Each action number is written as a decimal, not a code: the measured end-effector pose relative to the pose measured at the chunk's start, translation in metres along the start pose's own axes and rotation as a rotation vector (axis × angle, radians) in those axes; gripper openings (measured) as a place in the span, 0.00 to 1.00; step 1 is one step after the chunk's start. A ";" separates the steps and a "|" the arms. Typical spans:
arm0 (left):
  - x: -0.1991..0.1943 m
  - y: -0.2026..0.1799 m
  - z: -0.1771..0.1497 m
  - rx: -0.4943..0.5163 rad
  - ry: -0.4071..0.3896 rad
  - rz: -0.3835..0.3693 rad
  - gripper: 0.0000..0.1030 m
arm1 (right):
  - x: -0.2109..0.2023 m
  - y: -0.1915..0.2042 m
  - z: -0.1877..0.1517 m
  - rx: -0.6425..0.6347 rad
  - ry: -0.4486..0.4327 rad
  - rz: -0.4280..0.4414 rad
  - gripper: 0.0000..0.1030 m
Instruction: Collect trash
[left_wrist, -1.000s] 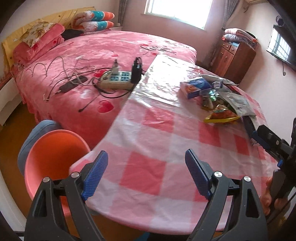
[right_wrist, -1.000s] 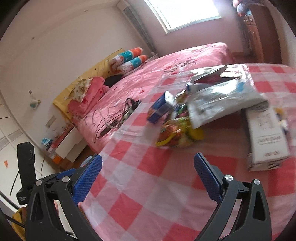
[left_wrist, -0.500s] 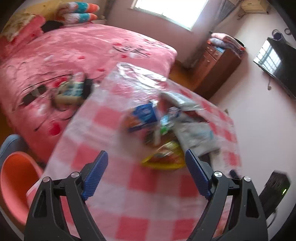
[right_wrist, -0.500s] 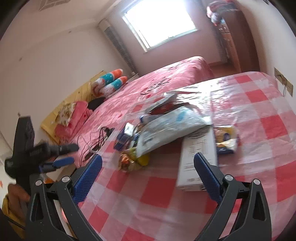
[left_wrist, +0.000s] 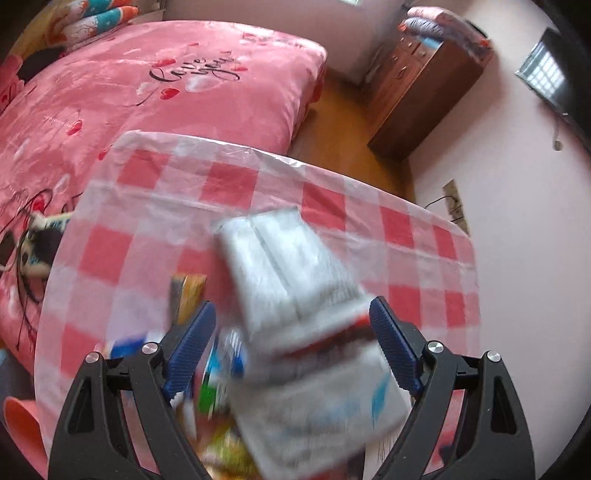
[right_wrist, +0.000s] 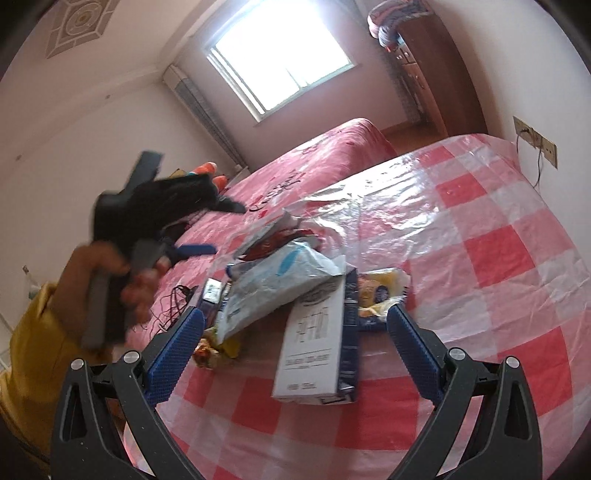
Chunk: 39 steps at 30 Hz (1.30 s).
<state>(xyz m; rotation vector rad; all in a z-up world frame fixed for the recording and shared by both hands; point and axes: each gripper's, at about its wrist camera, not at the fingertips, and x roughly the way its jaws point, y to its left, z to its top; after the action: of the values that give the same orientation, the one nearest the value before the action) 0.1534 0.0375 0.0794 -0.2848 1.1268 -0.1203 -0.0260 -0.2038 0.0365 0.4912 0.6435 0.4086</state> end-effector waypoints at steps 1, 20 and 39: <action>0.011 -0.002 0.010 -0.004 0.016 0.022 0.83 | 0.002 -0.002 0.000 0.002 0.002 -0.005 0.95; 0.075 0.017 0.026 -0.079 0.170 0.006 0.72 | 0.006 -0.014 -0.001 0.047 0.016 0.006 0.95; 0.031 -0.017 -0.098 0.134 0.221 -0.105 0.60 | 0.001 -0.032 0.002 0.079 0.032 -0.044 0.95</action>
<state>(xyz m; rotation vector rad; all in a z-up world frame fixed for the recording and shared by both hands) 0.0790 -0.0022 0.0177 -0.2140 1.3162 -0.3256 -0.0175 -0.2297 0.0203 0.5456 0.7025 0.3507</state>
